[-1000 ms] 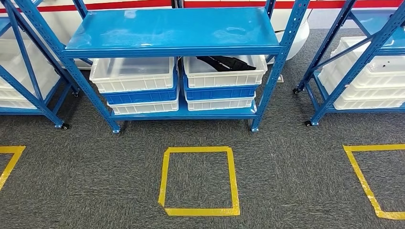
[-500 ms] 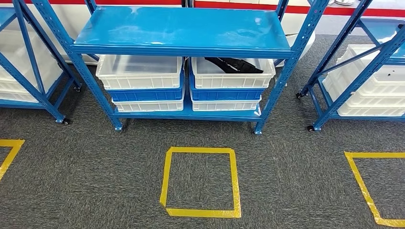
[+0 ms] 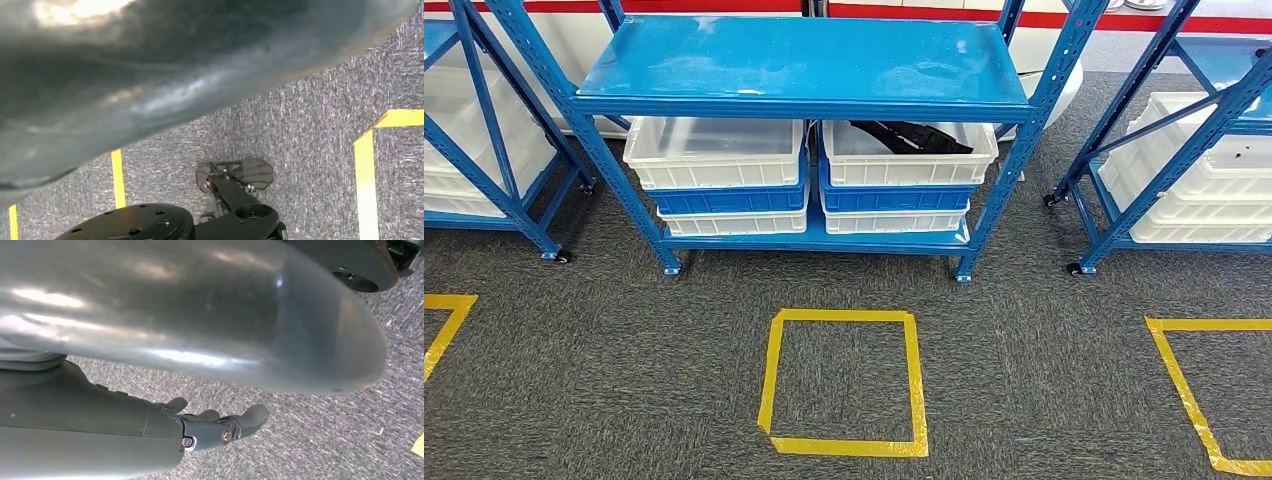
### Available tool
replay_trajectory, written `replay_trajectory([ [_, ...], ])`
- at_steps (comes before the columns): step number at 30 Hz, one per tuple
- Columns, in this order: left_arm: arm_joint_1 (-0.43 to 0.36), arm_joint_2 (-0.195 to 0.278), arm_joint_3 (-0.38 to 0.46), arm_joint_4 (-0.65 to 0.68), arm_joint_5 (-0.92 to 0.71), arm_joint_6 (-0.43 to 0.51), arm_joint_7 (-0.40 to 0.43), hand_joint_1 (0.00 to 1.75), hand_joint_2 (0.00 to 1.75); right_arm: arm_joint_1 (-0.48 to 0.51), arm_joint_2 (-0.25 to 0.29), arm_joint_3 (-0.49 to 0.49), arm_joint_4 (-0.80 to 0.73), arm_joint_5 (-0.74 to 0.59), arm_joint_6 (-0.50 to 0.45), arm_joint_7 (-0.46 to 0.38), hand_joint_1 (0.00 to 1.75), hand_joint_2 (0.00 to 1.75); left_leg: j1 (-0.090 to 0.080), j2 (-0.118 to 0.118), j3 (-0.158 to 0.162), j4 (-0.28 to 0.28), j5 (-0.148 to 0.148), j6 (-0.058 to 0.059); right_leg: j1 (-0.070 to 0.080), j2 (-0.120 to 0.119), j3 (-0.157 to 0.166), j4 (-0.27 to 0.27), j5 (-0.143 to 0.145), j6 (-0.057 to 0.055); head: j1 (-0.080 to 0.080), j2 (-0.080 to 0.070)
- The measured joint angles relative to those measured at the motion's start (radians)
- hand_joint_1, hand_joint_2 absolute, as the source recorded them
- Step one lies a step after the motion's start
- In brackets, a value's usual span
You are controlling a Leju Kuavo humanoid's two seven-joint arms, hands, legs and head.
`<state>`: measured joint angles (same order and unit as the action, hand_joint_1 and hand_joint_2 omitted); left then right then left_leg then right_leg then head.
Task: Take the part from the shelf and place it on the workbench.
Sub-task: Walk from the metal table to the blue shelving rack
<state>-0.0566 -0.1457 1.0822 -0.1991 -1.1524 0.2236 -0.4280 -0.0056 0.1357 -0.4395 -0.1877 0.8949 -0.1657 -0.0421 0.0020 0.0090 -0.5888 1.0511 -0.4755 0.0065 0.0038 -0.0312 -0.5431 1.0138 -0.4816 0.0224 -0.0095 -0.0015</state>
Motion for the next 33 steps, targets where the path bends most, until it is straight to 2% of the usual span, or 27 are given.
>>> replay_trajectory([
  [6, 0.0, 0.0, 0.0, 0.0, 0.0, 0.0, 0.0, 0.0, 0.0, 0.0, 0.0, 0.0, 0.0, 0.0, 0.002, 0.0, 0.0, 0.0, -0.004, 0.0, 0.0, 0.001, -0.002, 0.006, -0.004, 0.0, 0.0, 0.0, 0.001, 0.003, 0.0, 0.0],
  [8, 0.0, 0.001, 0.0, 0.0, 0.0, 0.0, 0.0, 0.0, 0.0, -0.001, 0.001, 0.0, 0.0, 0.0, 0.002, 0.0, 0.0, 0.0, -0.007, -0.001, -0.001, -0.002, -0.002, 0.011, -0.006, -0.002, 0.001, -0.002, 0.001, 0.007, 0.0, 0.0],
  [10, 0.0, 0.0, 0.0, 0.0, 0.0, 0.0, 0.0, 0.0, 0.0, -0.001, 0.001, 0.0, 0.0, 0.0, 0.002, 0.001, 0.0, 0.0, -0.001, -0.002, 0.006, -0.016, 0.004, 0.021, -0.006, 0.002, -0.006, 0.01, -0.007, 0.013, 0.0, 0.0],
  [12, -0.002, -0.001, 0.0, 0.0, 0.0, 0.001, 0.0, 0.0, 0.0, -0.001, 0.0, 0.0, 0.0, 0.0, 0.002, 0.001, 0.0, 0.0, 0.007, -0.005, 0.013, -0.028, 0.01, 0.031, -0.008, 0.014, -0.045, 0.088, -0.042, 0.013, 0.004, 0.0],
  [14, -0.002, -0.001, 0.0, 0.0, 0.0, 0.001, 0.0, 0.0, 0.0, 0.0, 0.0, 0.0, 0.0, 0.0, 0.002, 0.001, 0.0, 0.0, 0.008, -0.009, 0.012, -0.03, 0.01, 0.034, -0.014, 0.024, -0.113, 0.217, -0.09, 0.011, 0.008, 0.0],
  [15, -0.002, -0.001, 0.0, 0.0, 0.0, 0.001, 0.0, 0.0, 0.0, 0.002, -0.001, 0.0, 0.0, 0.0, 0.002, 0.001, 0.0, 0.0, 0.008, -0.012, 0.012, -0.029, 0.01, 0.033, -0.019, 0.026, -0.139, 0.262, -0.101, 0.015, 0.008, 0.0],
  [16, -0.002, -0.002, 0.0, 0.0, 0.0, 0.0, -0.001, 0.0, 0.0, 0.003, -0.001, 0.0, 0.0, 0.0, 0.002, 0.001, 0.0, 0.0, 0.01, -0.015, 0.012, -0.029, 0.009, 0.031, -0.024, 0.026, -0.149, 0.273, -0.098, 0.023, 0.008, 0.0],
  [17, -0.001, -0.002, 0.0, 0.0, 0.0, 0.0, -0.001, 0.0, 0.0, 0.004, -0.001, 0.0, 0.0, 0.0, 0.002, 0.002, 0.0, 0.0, 0.012, -0.019, 0.013, -0.029, 0.008, 0.028, -0.03, 0.026, -0.139, 0.245, -0.079, 0.035, 0.008, 0.0],
  [19, -0.001, -0.003, 0.0, 0.0, 0.0, 0.0, -0.002, 0.0, 0.0, 0.005, -0.001, 0.0, 0.0, 0.0, 0.002, 0.002, 0.0, 0.0, 0.015, -0.026, 0.017, -0.026, 0.003, 0.014, -0.044, 0.026, -0.079, 0.114, -0.023, 0.064, 0.01, 0.0],
  [20, -0.001, -0.002, 0.0, 0.0, 0.0, 0.0, -0.003, 0.0, 0.0, 0.004, 0.0, 0.0, 0.0, 0.0, 0.002, 0.002, 0.0, 0.0, 0.015, -0.029, 0.018, -0.024, -0.001, 0.005, -0.047, 0.029, -0.051, 0.057, -0.003, 0.068, 0.013, 0.0],
  [21, -0.001, -0.002, 0.0, -0.001, 0.0, 0.001, -0.004, 0.0, 0.0, 0.004, 0.001, 0.0, 0.0, 0.0, 0.002, 0.002, 0.0, 0.0, 0.013, -0.03, 0.02, -0.023, -0.004, -0.004, -0.048, 0.031, -0.032, 0.021, 0.006, 0.065, 0.013, 0.0],
  [22, -0.001, -0.001, 0.0, -0.001, 0.0, 0.001, -0.004, 0.0, 0.0, 0.004, 0.002, 0.0, 0.0, 0.0, 0.002, 0.002, 0.0, 0.0, 0.011, -0.031, 0.021, -0.024, -0.006, -0.012, -0.045, 0.034, -0.025, 0.01, 0.006, 0.056, 0.014, 0.0],
  [24, -0.001, -0.002, 0.0, -0.001, 0.0, 0.001, -0.006, 0.0, 0.0, 0.004, 0.0, 0.0, 0.0, 0.0, 0.002, 0.002, 0.0, 0.0, 0.016, -0.031, 0.025, -0.027, -0.008, -0.023, -0.04, 0.036, -0.019, 0.009, 0.005, 0.033, 0.01, 0.0],
  [26, -0.001, -0.002, 0.0, -0.001, 0.0, 0.001, -0.007, 0.0, 0.0, 0.005, 0.0, 0.0, 0.0, 0.001, 0.001, 0.002, 0.0, 0.0, 0.022, -0.023, 0.015, 0.007, -0.026, -0.029, -0.04, 0.035, -0.01, 0.007, 0.0, 0.016, 0.008, 0.0],
  [27, -0.001, -0.002, 0.0, -0.001, 0.0, 0.001, -0.007, 0.0, 0.0, 0.005, -0.001, 0.0, 0.0, 0.002, 0.001, 0.002, 0.0, 0.0, 0.023, -0.019, -0.006, 0.055, -0.047, -0.03, -0.04, 0.035, -0.003, 0.006, -0.003, 0.008, 0.007, 0.0],
  [29, 0.0, -0.002, 0.001, -0.001, 0.0, 0.001, -0.009, 0.0, 0.0, 0.005, -0.001, 0.0, 0.0, 0.003, 0.001, 0.002, 0.0, 0.0, 0.022, -0.015, -0.078, 0.192, -0.098, -0.029, -0.032, 0.031, 0.01, 0.006, -0.013, -0.007, 0.005, 0.0],
  [30, 0.001, -0.003, 0.001, -0.001, 0.0, 0.001, -0.009, 0.0, 0.0, 0.005, -0.001, 0.0, 0.0, 0.004, 0.001, 0.002, 0.0, 0.0, 0.022, -0.014, -0.113, 0.248, -0.111, -0.028, -0.028, 0.03, 0.017, 0.006, -0.019, -0.013, 0.005, 0.0],
  [31, 0.002, -0.003, 0.001, -0.001, 0.0, 0.001, -0.009, 0.0, 0.0, 0.005, -0.001, 0.0, 0.0, 0.005, 0.001, 0.002, 0.0, 0.0, 0.022, -0.014, -0.135, 0.275, -0.106, -0.026, -0.025, 0.03, 0.025, 0.006, -0.025, -0.016, 0.005, 0.0],
  [32, 0.003, -0.004, 0.001, -0.001, 0.0, 0.001, -0.009, 0.0, 0.0, 0.005, -0.001, 0.0, 0.0, 0.005, 0.001, 0.002, 0.0, 0.0, 0.021, -0.014, -0.14, 0.263, -0.081, -0.023, -0.023, 0.031, 0.035, 0.006, -0.031, -0.017, 0.005, 0.0],
  [33, 0.003, -0.004, 0.001, -0.001, 0.0, 0.001, -0.009, 0.0, 0.0, 0.005, -0.001, 0.0, 0.0, 0.006, 0.001, 0.003, 0.0, 0.0, 0.021, -0.014, -0.126, 0.215, -0.041, -0.018, -0.023, 0.033, 0.046, 0.006, -0.039, -0.016, 0.005, 0.0],
])
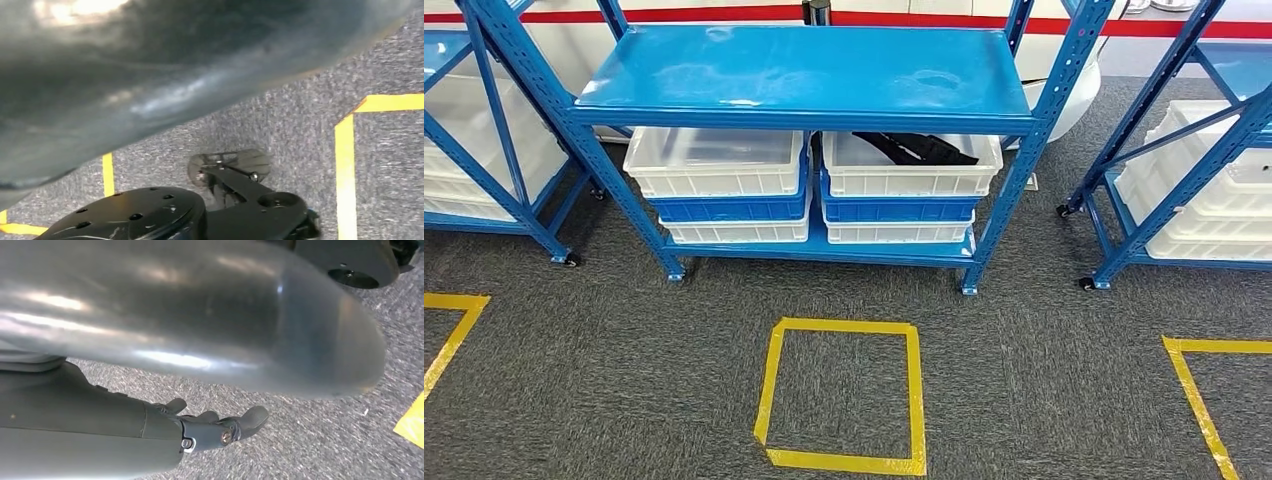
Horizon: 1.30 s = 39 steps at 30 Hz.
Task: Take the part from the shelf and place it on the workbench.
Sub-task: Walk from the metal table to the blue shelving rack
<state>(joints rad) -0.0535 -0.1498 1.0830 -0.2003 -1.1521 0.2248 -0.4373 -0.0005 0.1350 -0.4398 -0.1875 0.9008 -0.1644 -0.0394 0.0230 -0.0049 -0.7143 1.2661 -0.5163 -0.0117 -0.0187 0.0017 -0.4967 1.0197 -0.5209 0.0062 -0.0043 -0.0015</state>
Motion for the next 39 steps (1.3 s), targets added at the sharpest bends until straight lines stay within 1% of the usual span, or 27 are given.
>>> replay_trajectory([
  [1, 0.0, 0.0, 0.0, 0.0, 0.0, 0.0, 0.0, 0.0, 0.0, 0.0, 0.0, 0.0, 0.0, 0.0, 0.0, 0.0, 0.0, 0.0, -0.001, 0.001, 0.024, -0.065, 0.042, 0.005, 0.0, 0.001, 0.008, 0.0, -0.008, 0.003, -0.001, 0.0],
  [3, -0.001, 0.0, 0.0, 0.0, 0.0, 0.0, -0.001, 0.0, 0.0, 0.0, 0.002, 0.0, 0.0, 0.0, 0.0, 0.0, 0.0, 0.0, -0.008, 0.003, 0.07, -0.167, 0.078, 0.011, 0.005, 0.002, 0.019, -0.002, -0.025, 0.014, -0.002, 0.0],
  [5, -0.002, -0.001, 0.001, 0.0, 0.0, 0.001, -0.002, 0.0, 0.0, -0.002, 0.002, 0.0, 0.001, 0.001, 0.0, 0.0, 0.0, 0.0, -0.016, 0.002, 0.083, -0.197, 0.066, 0.016, 0.008, -0.001, 0.031, -0.007, -0.03, 0.028, -0.003, 0.0],
  [7, -0.002, -0.002, 0.001, 0.0, 0.0, 0.001, -0.003, 0.0, 0.0, -0.002, 0.001, 0.0, 0.001, 0.001, -0.001, 0.001, 0.0, 0.0, -0.017, -0.003, 0.092, -0.21, 0.062, 0.028, 0.006, -0.003, 0.042, -0.006, -0.031, 0.04, -0.002, 0.0],
  [8, -0.001, -0.002, 0.001, 0.0, 0.001, 0.001, -0.003, 0.0, 0.0, -0.003, 0.001, 0.0, 0.001, 0.002, -0.001, 0.002, 0.0, 0.0, -0.015, -0.004, 0.101, -0.217, 0.061, 0.034, 0.005, -0.003, 0.033, 0.015, -0.036, 0.044, -0.001, 0.0],
  [9, 0.0, -0.002, 0.002, 0.0, 0.001, 0.001, -0.004, 0.0, 0.0, -0.004, 0.001, 0.0, 0.001, 0.002, -0.001, 0.002, 0.0, 0.0, -0.014, -0.006, 0.11, -0.222, 0.059, 0.04, 0.005, -0.003, 0.009, 0.054, -0.047, 0.044, 0.001, 0.0],
  [12, -0.002, -0.002, 0.002, 0.0, 0.001, 0.001, -0.004, 0.0, 0.0, -0.005, 0.001, 0.0, 0.001, 0.002, -0.003, 0.002, 0.0, 0.0, -0.014, -0.007, 0.126, -0.227, 0.044, 0.049, 0.005, -0.002, -0.128, 0.246, -0.099, 0.037, 0.005, 0.0],
  [13, -0.003, -0.002, 0.002, 0.0, 0.001, 0.0, -0.004, 0.0, 0.0, -0.003, 0.001, 0.0, 0.001, 0.002, -0.003, 0.002, 0.0, 0.0, -0.014, -0.009, 0.133, -0.227, 0.037, 0.05, 0.004, -0.002, -0.166, 0.282, -0.105, 0.04, 0.005, 0.0],
  [14, -0.002, -0.002, 0.003, 0.0, 0.001, -0.001, -0.003, 0.0, 0.0, -0.001, 0.001, 0.0, 0.001, 0.003, -0.003, 0.002, 0.0, 0.0, -0.014, -0.012, 0.142, -0.227, 0.03, 0.049, 0.003, -0.002, -0.185, 0.281, -0.092, 0.047, 0.006, 0.0],
  [15, -0.002, -0.002, 0.003, 0.0, 0.002, -0.001, -0.003, 0.0, 0.0, 0.0, 0.001, 0.0, 0.001, 0.004, -0.004, 0.002, 0.0, 0.0, -0.013, -0.014, 0.152, -0.227, 0.022, 0.047, 0.002, -0.002, -0.187, 0.244, -0.06, 0.058, 0.006, 0.0],
  [17, -0.002, -0.002, 0.004, 0.0, 0.002, -0.003, -0.002, 0.0, 0.0, 0.001, 0.0, 0.0, 0.001, 0.006, -0.005, 0.002, 0.0, 0.0, -0.013, -0.017, 0.172, -0.227, 0.008, 0.043, 0.0, -0.003, -0.16, 0.123, 0.022, 0.079, 0.006, 0.0],
  [19, -0.002, -0.002, 0.004, 0.0, 0.003, -0.003, -0.002, 0.0, 0.0, 0.001, 0.0, 0.0, 0.001, 0.006, -0.005, 0.002, 0.0, 0.0, -0.013, -0.017, 0.181, -0.227, 0.002, 0.04, 0.0, -0.003, -0.141, 0.06, 0.063, 0.087, 0.007, 0.0],
  [22, -0.002, -0.003, 0.004, 0.0, 0.003, -0.003, -0.002, 0.0, 0.0, 0.001, 0.0, 0.0, 0.001, 0.006, -0.005, 0.002, 0.0, 0.0, -0.013, -0.017, 0.181, -0.227, 0.001, 0.039, 0.0, -0.003, -0.14, 0.055, 0.066, 0.087, 0.007, 0.0],
  [23, -0.002, -0.003, 0.004, 0.0, 0.003, -0.003, -0.002, 0.0, 0.0, 0.0, 0.001, 0.0, 0.001, 0.006, -0.005, 0.002, 0.0, 0.0, -0.014, -0.017, 0.183, -0.228, -0.003, 0.036, 0.002, -0.005, -0.137, 0.045, 0.06, 0.075, 0.007, 0.0],
  [24, -0.002, -0.003, 0.005, 0.0, 0.003, -0.003, -0.001, 0.0, 0.0, 0.0, 0.0, 0.0, 0.002, 0.006, -0.005, 0.003, 0.0, 0.0, -0.015, -0.016, 0.19, -0.23, -0.009, 0.028, 0.004, -0.005, -0.126, 0.032, 0.061, 0.058, 0.008, 0.0],
  [25, -0.003, -0.003, 0.006, 0.0, 0.003, -0.003, 0.001, 0.0, 0.0, -0.002, 0.0, 0.0, 0.002, 0.006, -0.006, 0.004, 0.0, 0.0, -0.015, -0.013, 0.171, -0.183, -0.029, 0.018, 0.004, -0.006, -0.107, 0.018, 0.057, 0.033, 0.005, 0.0],
  [26, -0.003, -0.004, 0.008, 0.0, 0.002, -0.004, 0.002, 0.0, 0.0, -0.003, 0.0, 0.0, 0.002, 0.006, -0.006, 0.005, 0.0, 0.0, -0.015, -0.009, 0.142, -0.122, -0.055, 0.008, 0.005, -0.006, -0.086, 0.008, 0.048, 0.008, 0.002, 0.0],
  [27, -0.003, -0.004, 0.008, 0.0, 0.002, -0.004, 0.004, 0.0, 0.0, -0.003, 0.0, 0.0, 0.002, 0.006, -0.006, 0.006, 0.0, 0.0, -0.014, -0.006, 0.101, -0.05, -0.084, 0.001, 0.004, -0.004, -0.064, 0.002, 0.047, -0.005, 0.0, 0.0],
  [28, -0.003, -0.004, 0.008, 0.0, 0.002, -0.004, 0.005, 0.0, 0.0, -0.004, 0.0, 0.0, 0.002, 0.006, -0.006, 0.006, 0.0, 0.0, -0.012, -0.003, 0.051, 0.023, -0.111, -0.002, 0.004, -0.003, -0.047, 0.001, 0.036, -0.011, -0.003, 0.0],
  [29, -0.002, -0.004, 0.008, 0.0, 0.002, -0.004, 0.006, 0.0, 0.0, -0.003, -0.001, 0.0, 0.002, 0.006, -0.006, 0.006, 0.0, 0.0, -0.012, -0.003, 0.027, 0.037, -0.118, -0.002, 0.005, -0.001, -0.036, 0.001, 0.027, -0.011, -0.003, 0.0],
  [30, 0.0, -0.004, 0.008, 0.0, 0.002, -0.004, 0.006, 0.0, 0.0, -0.002, -0.001, -0.001, 0.002, 0.006, -0.006, 0.006, 0.0, 0.0, -0.012, -0.003, 0.018, 0.021, -0.106, 0.0, 0.006, 0.001, -0.022, 0.001, 0.017, -0.01, -0.004, 0.0],
  [31, 0.0, -0.004, 0.008, 0.0, 0.002, -0.004, 0.006, 0.0, 0.0, 0.0, 0.0, -0.001, 0.002, 0.006, -0.006, 0.006, 0.0, 0.0, -0.012, -0.002, 0.025, -0.028, -0.071, 0.002, 0.006, 0.002, -0.007, 0.0, 0.007, -0.007, -0.004, 0.0],
  [33, 0.001, -0.003, 0.008, 0.0, 0.002, -0.004, 0.007, 0.0, 0.0, 0.001, 0.001, -0.001, 0.002, 0.006, -0.006, 0.006, 0.0, 0.0, -0.014, 0.001, 0.054, -0.145, 0.023, 0.009, 0.007, 0.004, 0.017, 0.0, -0.015, 0.0, -0.005, 0.0],
  [34, 0.0, -0.003, 0.008, 0.0, 0.001, -0.003, 0.007, 0.0, 0.0, -0.001, 0.002, -0.001, 0.002, 0.006, -0.006, 0.006, 0.0, 0.0, -0.018, 0.003, 0.064, -0.18, 0.052, 0.012, 0.008, 0.004, 0.023, 0.0, -0.024, 0.007, -0.006, 0.0],
  [35, 0.0, -0.003, 0.008, 0.0, 0.001, -0.003, 0.007, 0.0, 0.0, -0.002, 0.002, -0.001, 0.002, 0.006, -0.006, 0.006, 0.0, 0.0, -0.021, 0.003, 0.069, -0.195, 0.067, 0.017, 0.009, 0.004, 0.028, -0.001, -0.03, 0.014, -0.007, 0.0],
  [37, -0.001, -0.003, 0.009, 0.0, 0.001, -0.003, 0.008, 0.0, 0.0, -0.005, 0.001, -0.001, 0.002, 0.007, -0.006, 0.006, 0.0, 0.0, -0.025, 0.002, 0.077, -0.2, 0.066, 0.029, 0.011, 0.004, 0.039, -0.001, -0.033, 0.028, -0.007, 0.0],
  [39, -0.001, -0.004, 0.009, 0.0, 0.001, -0.003, 0.008, 0.0, 0.0, -0.005, 0.0, -0.001, 0.002, 0.009, -0.006, 0.006, 0.0, 0.0, -0.022, -0.001, 0.092, -0.211, 0.067, 0.039, 0.01, 0.004, 0.027, 0.033, -0.036, 0.035, -0.006, 0.0],
])
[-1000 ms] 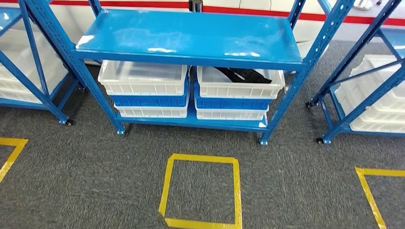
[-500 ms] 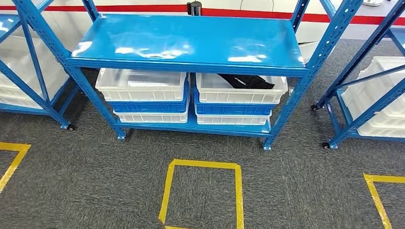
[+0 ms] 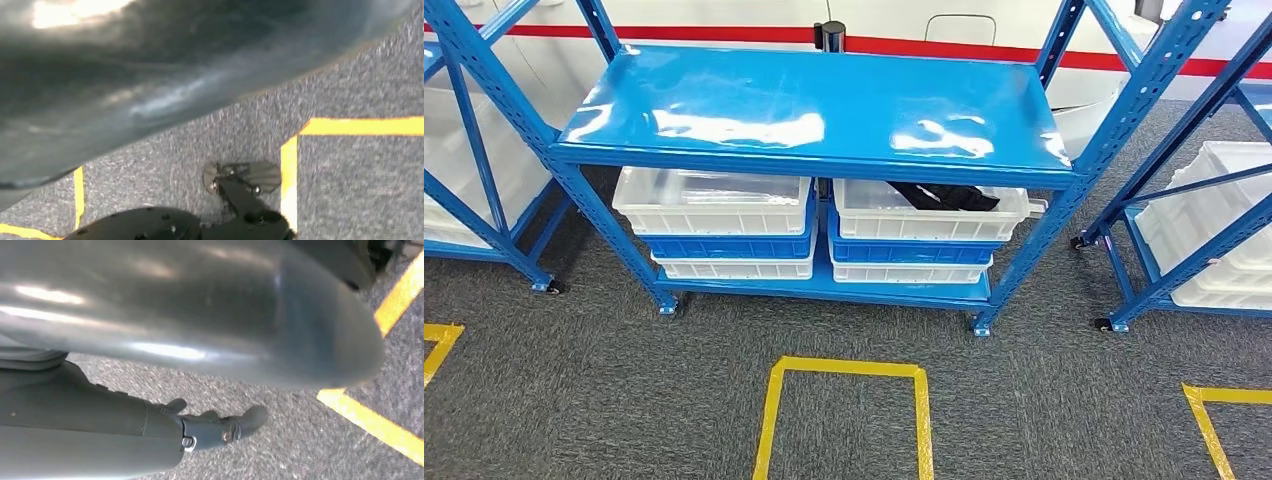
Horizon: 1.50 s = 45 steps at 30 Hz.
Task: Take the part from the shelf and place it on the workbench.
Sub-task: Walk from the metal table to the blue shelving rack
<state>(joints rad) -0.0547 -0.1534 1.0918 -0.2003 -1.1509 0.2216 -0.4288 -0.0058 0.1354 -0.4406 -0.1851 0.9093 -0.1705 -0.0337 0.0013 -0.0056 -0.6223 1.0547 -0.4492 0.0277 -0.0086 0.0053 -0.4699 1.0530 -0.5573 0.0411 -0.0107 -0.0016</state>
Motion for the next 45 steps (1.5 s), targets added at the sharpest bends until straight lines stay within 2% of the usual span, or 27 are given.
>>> replay_trajectory([
  [1, 0.0, 0.0, 0.0, 0.0, 0.0, 0.0, 0.0, 0.0, 0.0, -0.001, 0.0, 0.0, 0.0, 0.0, 0.0, 0.0, 0.0, 0.0, 0.002, -0.001, 0.007, -0.004, -0.001, 0.004, -0.001, 0.0, -0.026, 0.042, -0.009, 0.001, 0.001, 0.0],
  [4, -0.002, -0.001, 0.0, 0.0, -0.002, 0.0, 0.0, 0.0, 0.0, -0.001, 0.0, 0.0, 0.0, 0.002, 0.0, -0.001, 0.0, 0.0, 0.002, -0.005, 0.019, -0.007, -0.015, 0.011, -0.002, -0.001, -0.154, 0.212, -0.06, -0.003, 0.003, 0.0],
  [5, -0.002, -0.001, 0.0, 0.0, -0.003, 0.0, 0.001, 0.0, 0.0, 0.001, 0.0, 0.0, 0.0, 0.002, 0.0, -0.001, 0.0, 0.0, 0.002, -0.006, 0.025, -0.007, -0.021, 0.012, -0.003, -0.001, -0.185, 0.237, -0.069, -0.001, 0.002, 0.0],
  [6, -0.001, -0.001, 0.0, 0.0, -0.005, 0.001, 0.001, 0.0, 0.0, 0.003, 0.0, 0.0, 0.0, 0.003, 0.0, -0.001, 0.0, 0.0, 0.001, -0.009, 0.034, -0.007, -0.028, 0.012, -0.002, -0.001, -0.201, 0.231, -0.062, 0.004, 0.003, 0.0],
  [8, -0.001, -0.002, 0.0, 0.0, -0.008, 0.002, 0.001, 0.0, 0.0, 0.005, -0.001, 0.0, 0.0, 0.003, 0.0, -0.001, 0.0, 0.0, 0.001, -0.012, 0.053, -0.007, -0.042, 0.009, -0.002, -0.001, -0.187, 0.126, 0.009, 0.022, 0.003, 0.0],
  [9, -0.001, -0.003, 0.0, 0.0, -0.009, 0.002, 0.001, 0.0, 0.0, 0.005, -0.003, 0.0, 0.0, 0.003, 0.0, -0.001, 0.0, 0.0, 0.001, -0.013, 0.063, -0.007, -0.05, 0.006, -0.001, -0.003, -0.173, 0.065, 0.049, 0.024, 0.003, 0.0],
  [11, -0.002, -0.006, 0.0, 0.0, -0.01, 0.002, 0.002, 0.0, 0.0, 0.002, -0.005, 0.0, 0.0, 0.003, 0.0, -0.001, 0.0, 0.0, -0.001, -0.014, 0.073, -0.009, -0.063, -0.004, 0.007, -0.007, -0.152, -0.008, 0.086, 0.007, 0.002, 0.0],
  [13, -0.002, -0.008, 0.0, 0.0, -0.011, 0.003, 0.002, 0.0, 0.0, 0.001, -0.006, 0.0, 0.0, 0.004, 0.0, -0.001, 0.0, 0.0, -0.001, -0.013, 0.08, -0.005, -0.062, -0.018, 0.01, -0.007, -0.14, -0.021, 0.086, -0.021, 0.001, 0.0],
  [16, -0.002, -0.008, 0.0, 0.0, -0.011, 0.003, 0.003, 0.0, 0.0, 0.005, -0.009, -0.001, 0.0, 0.007, -0.001, -0.003, 0.0, 0.0, 0.001, -0.008, 0.074, 0.046, -0.087, -0.036, 0.0, -0.005, -0.101, -0.032, 0.095, -0.042, -0.001, 0.0],
  [19, -0.004, -0.009, 0.0, 0.0, -0.01, 0.002, 0.0, 0.0, 0.0, 0.001, -0.009, -0.001, 0.0, 0.009, -0.001, -0.004, 0.0, 0.0, 0.004, -0.003, -0.015, 0.198, -0.154, -0.046, 0.0, -0.006, -0.084, -0.033, 0.085, -0.053, -0.007, 0.0],
  [20, -0.003, -0.009, 0.0, 0.0, -0.01, 0.002, 0.0, 0.0, 0.0, 0.001, -0.009, -0.001, 0.0, 0.009, -0.001, -0.004, 0.0, 0.0, 0.004, -0.002, -0.044, 0.231, -0.162, -0.047, 0.0, -0.005, -0.08, -0.033, 0.081, -0.053, -0.007, 0.0],
  [21, -0.002, -0.009, 0.0, 0.0, -0.01, 0.002, 0.0, 0.0, 0.0, 0.002, -0.009, -0.001, 0.0, 0.009, -0.001, -0.004, 0.0, 0.0, 0.004, -0.002, -0.057, 0.23, -0.149, -0.046, 0.0, -0.004, -0.075, -0.032, 0.075, -0.052, -0.007, 0.0],
  [22, -0.001, -0.008, 0.0, 0.0, -0.009, 0.002, 0.0, 0.0, 0.0, 0.004, -0.009, -0.001, 0.0, 0.009, -0.002, -0.004, 0.0, 0.0, 0.005, -0.001, -0.054, 0.2, -0.119, -0.045, 0.0, -0.003, -0.067, -0.032, 0.07, -0.05, -0.007, 0.0],
  [24, -0.001, -0.008, 0.0, 0.0, -0.009, 0.002, 0.0, 0.0, 0.0, 0.006, -0.008, -0.001, 0.0, 0.009, -0.002, -0.004, 0.0, 0.0, 0.005, 0.001, -0.015, 0.086, -0.04, -0.041, -0.001, -0.001, -0.053, -0.033, 0.058, -0.043, -0.007, 0.0],
  [25, -0.001, -0.008, 0.0, 0.001, -0.009, 0.002, 0.0, 0.0, 0.0, 0.005, -0.008, -0.001, 0.0, 0.01, -0.002, -0.004, 0.0, 0.0, 0.004, 0.001, 0.002, 0.044, -0.02, -0.039, 0.0, -0.002, -0.049, -0.035, 0.054, -0.04, -0.006, 0.0],
  [26, -0.002, -0.008, 0.0, 0.001, -0.009, 0.002, 0.0, 0.0, 0.0, 0.004, -0.007, -0.001, 0.0, 0.01, -0.002, -0.004, 0.0, 0.0, 0.001, 0.002, 0.013, 0.015, -0.022, -0.037, 0.001, -0.002, -0.045, -0.035, 0.051, -0.036, -0.007, 0.0],
  [29, -0.003, -0.008, 0.0, 0.001, -0.009, 0.002, 0.001, 0.0, 0.0, 0.001, -0.007, -0.001, 0.0, 0.01, -0.002, -0.004, 0.0, 0.0, -0.006, 0.004, 0.021, -0.003, -0.04, -0.019, 0.004, -0.004, -0.038, -0.031, 0.048, -0.02, -0.006, 0.0],
  [32, 0.002, -0.008, 0.001, 0.001, -0.009, 0.002, 0.001, 0.0, 0.0, 0.004, -0.008, -0.001, 0.0, 0.01, -0.002, -0.003, 0.0, 0.0, -0.003, 0.002, 0.045, -0.012, -0.026, 0.001, 0.005, -0.007, -0.043, -0.006, 0.04, -0.003, -0.003, 0.0],
  [34, 0.0, -0.008, 0.001, 0.0, -0.009, 0.003, 0.0, 0.0, 0.0, 0.001, -0.008, -0.001, 0.0, 0.011, -0.002, -0.004, 0.0, 0.0, -0.002, 0.002, 0.052, -0.016, -0.026, 0.006, 0.005, -0.008, -0.083, 0.06, 0.019, -0.004, 0.002, 0.0],
  [37, -0.002, -0.008, 0.002, 0.0, -0.009, 0.003, 0.0, 0.0, 0.0, -0.001, -0.006, -0.001, 0.0, 0.011, -0.002, -0.005, 0.0, 0.0, -0.003, 0.001, 0.053, -0.016, -0.032, 0.016, 0.003, -0.007, -0.195, 0.218, -0.031, -0.01, 0.008, 0.0],
  [38, -0.002, -0.008, 0.002, 0.0, -0.009, 0.003, 0.0, 0.0, 0.0, 0.001, -0.006, -0.001, 0.0, 0.011, -0.002, -0.006, 0.0, 0.0, -0.003, 0.0, 0.055, -0.016, -0.035, 0.017, 0.002, -0.006, -0.217, 0.235, -0.031, -0.005, 0.008, 0.0],
  [39, -0.002, -0.008, 0.002, 0.0, -0.009, 0.003, 0.0, 0.0, 0.0, 0.003, -0.006, -0.001, 0.0, 0.011, -0.002, -0.006, 0.0, 0.0, -0.003, -0.002, 0.058, -0.016, -0.039, 0.017, -0.001, -0.007, -0.223, 0.219, -0.016, 0.004, 0.008, 0.0],
  [40, -0.001, -0.008, 0.002, 0.0, -0.009, 0.003, 0.0, 0.0, 0.0, 0.004, -0.006, -0.001, 0.0, 0.011, -0.002, -0.006, 0.0, 0.0, -0.003, -0.004, 0.062, -0.016, -0.043, 0.015, -0.003, -0.007, -0.213, 0.173, 0.012, 0.015, 0.008, 0.0],
  [41, -0.001, -0.008, 0.002, 0.0, -0.009, 0.003, 0.0, 0.0, 0.0, 0.005, -0.006, -0.001, 0.0, 0.011, -0.002, -0.006, 0.0, 0.0, -0.003, -0.005, 0.067, -0.016, -0.046, 0.013, -0.004, -0.007, -0.19, 0.105, 0.048, 0.023, 0.009, 0.0],
  [42, -0.001, -0.008, 0.002, 0.0, -0.009, 0.003, 0.0, 0.0, 0.0, 0.004, -0.006, -0.001, 0.0, 0.011, -0.002, -0.006, 0.0, 0.0, -0.003, -0.005, 0.072, -0.016, -0.051, 0.008, -0.004, -0.008, -0.168, 0.045, 0.072, 0.023, 0.009, 0.0],
  [43, -0.001, -0.008, 0.003, 0.0, -0.009, 0.003, 0.0, 0.0, 0.0, 0.002, -0.006, -0.001, 0.0, 0.011, -0.002, -0.006, 0.0, 0.0, -0.004, -0.005, 0.076, -0.017, -0.055, 0.003, -0.002, -0.009, -0.152, 0.004, 0.081, 0.015, 0.009, 0.0],
  [45, -0.002, -0.008, 0.003, 0.0, -0.009, 0.003, 0.0, 0.0, 0.0, 0.0, -0.005, -0.001, 0.0, 0.011, -0.001, -0.006, 0.0, 0.0, -0.005, -0.003, 0.083, -0.018, -0.059, -0.01, 0.005, -0.009, -0.141, -0.024, 0.076, -0.009, 0.009, 0.0],
])
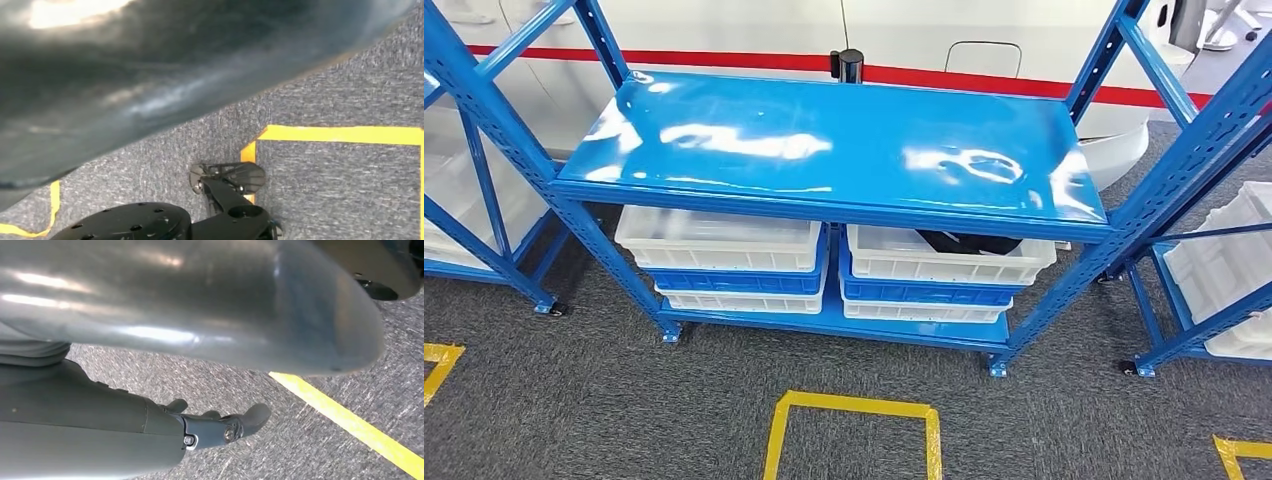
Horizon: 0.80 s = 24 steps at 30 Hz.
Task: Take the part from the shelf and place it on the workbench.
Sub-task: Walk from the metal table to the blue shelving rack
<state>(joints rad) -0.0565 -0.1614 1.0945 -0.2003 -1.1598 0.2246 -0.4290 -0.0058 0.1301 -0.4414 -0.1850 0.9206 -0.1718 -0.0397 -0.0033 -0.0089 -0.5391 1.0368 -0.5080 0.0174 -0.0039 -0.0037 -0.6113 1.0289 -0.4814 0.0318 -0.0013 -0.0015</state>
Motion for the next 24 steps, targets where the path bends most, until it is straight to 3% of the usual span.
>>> replay_trajectory([
  [2, 0.0, 0.0, 0.0, 0.0, 0.0, 0.0, 0.0, 0.0, 0.0, 0.003, 0.0, 0.0, 0.0, 0.0, 0.0, 0.0, 0.0, 0.0, 0.002, 0.002, 0.006, 0.011, -0.001, -0.013, -0.003, 0.003, 0.018, -0.009, 0.01, -0.017, -0.001, 0.0],
  [4, 0.0, 0.0, 0.0, 0.0, 0.0, 0.0, 0.0, 0.0, 0.0, 0.005, -0.001, 0.0, 0.0, 0.001, 0.0, 0.0, 0.0, 0.0, 0.004, 0.004, -0.006, 0.061, -0.029, -0.023, -0.01, 0.003, 0.044, -0.013, 0.018, -0.03, -0.002, 0.0],
  [7, 0.0, 0.0, 0.0, 0.0, -0.001, 0.0, 0.001, 0.0, 0.0, 0.003, -0.001, 0.0, 0.0, 0.001, 0.0, 0.0, 0.0, 0.0, 0.008, 0.005, -0.098, 0.223, -0.107, -0.033, -0.01, 0.003, 0.062, -0.013, 0.011, -0.04, -0.004, 0.0],
  [8, 0.001, 0.0, 0.0, 0.0, -0.001, 0.0, 0.001, 0.0, 0.0, 0.002, -0.001, 0.0, 0.0, 0.001, 0.001, 0.0, 0.0, 0.0, 0.01, 0.005, -0.127, 0.258, -0.117, -0.036, -0.01, 0.004, 0.066, -0.012, 0.007, -0.041, -0.004, 0.0],
  [9, 0.002, 0.0, 0.0, 0.0, -0.001, 0.0, 0.001, 0.0, 0.0, 0.003, -0.001, 0.0, 0.0, 0.001, 0.001, 0.001, 0.0, 0.0, 0.012, 0.005, -0.14, 0.258, -0.107, -0.039, -0.01, 0.005, 0.072, -0.012, 0.002, -0.04, -0.004, 0.0],
  [10, 0.002, 0.0, 0.0, 0.0, -0.001, 0.0, 0.002, 0.0, 0.0, 0.005, -0.001, 0.0, 0.0, 0.001, 0.001, 0.001, 0.0, 0.0, 0.016, 0.005, -0.135, 0.223, -0.076, -0.041, -0.011, 0.007, 0.08, -0.012, -0.004, -0.037, -0.004, 0.0],
  [12, 0.003, 0.0, 0.001, 0.0, -0.001, 0.0, 0.002, 0.0, 0.0, 0.006, 0.0, 0.0, 0.0, 0.003, 0.002, 0.002, 0.0, 0.0, 0.022, 0.006, -0.098, 0.106, 0.003, -0.043, -0.012, 0.01, 0.098, -0.011, -0.018, -0.027, -0.005, 0.0],
  [14, 0.003, 0.0, 0.001, 0.001, -0.002, 0.0, 0.003, 0.0, 0.0, 0.005, 0.001, 0.0, 0.0, 0.004, 0.002, 0.002, 0.0, 0.0, 0.021, 0.007, -0.072, 0.034, 0.02, -0.035, -0.009, 0.011, 0.103, -0.011, -0.029, -0.014, -0.008, 0.0],
  [16, 0.003, 0.001, 0.001, 0.001, -0.002, 0.0, 0.003, 0.0, 0.0, 0.004, 0.001, 0.0, 0.0, 0.004, 0.002, 0.002, 0.0, 0.0, 0.016, 0.006, -0.066, 0.022, 0.015, -0.016, -0.007, 0.012, 0.109, -0.007, -0.033, 0.001, -0.009, 0.0],
  [18, 0.005, 0.001, 0.001, 0.001, -0.001, 0.0, 0.004, 0.0, 0.0, 0.004, 0.001, 0.0, 0.0, 0.004, 0.002, 0.002, 0.0, 0.0, 0.015, 0.005, -0.049, 0.014, 0.03, 0.001, -0.009, 0.011, 0.11, 0.014, -0.039, 0.012, -0.009, 0.0],
  [20, 0.004, 0.001, 0.001, 0.001, -0.001, 0.0, 0.004, 0.0, 0.0, 0.003, 0.001, 0.0, 0.0, 0.004, 0.002, 0.002, 0.0, 0.0, 0.016, 0.004, -0.033, 0.009, 0.029, 0.011, -0.011, 0.01, 0.066, 0.086, -0.065, 0.011, -0.006, 0.0],
  [23, 0.001, 0.001, 0.001, 0.001, -0.001, 0.0, 0.004, 0.0, 0.0, 0.001, 0.002, 0.0, 0.0, 0.004, 0.002, 0.002, 0.0, 0.0, 0.012, 0.002, -0.029, 0.009, 0.019, 0.02, -0.01, 0.01, -0.054, 0.253, -0.12, 0.005, -0.002, 0.0],
  [24, 0.001, 0.001, 0.001, 0.001, -0.001, 0.0, 0.004, 0.0, 0.0, 0.002, 0.002, 0.0, 0.0, 0.004, 0.002, 0.002, 0.0, 0.0, 0.011, 0.0, -0.025, 0.009, 0.014, 0.021, -0.01, 0.01, -0.077, 0.265, -0.117, 0.009, -0.002, 0.0],
])
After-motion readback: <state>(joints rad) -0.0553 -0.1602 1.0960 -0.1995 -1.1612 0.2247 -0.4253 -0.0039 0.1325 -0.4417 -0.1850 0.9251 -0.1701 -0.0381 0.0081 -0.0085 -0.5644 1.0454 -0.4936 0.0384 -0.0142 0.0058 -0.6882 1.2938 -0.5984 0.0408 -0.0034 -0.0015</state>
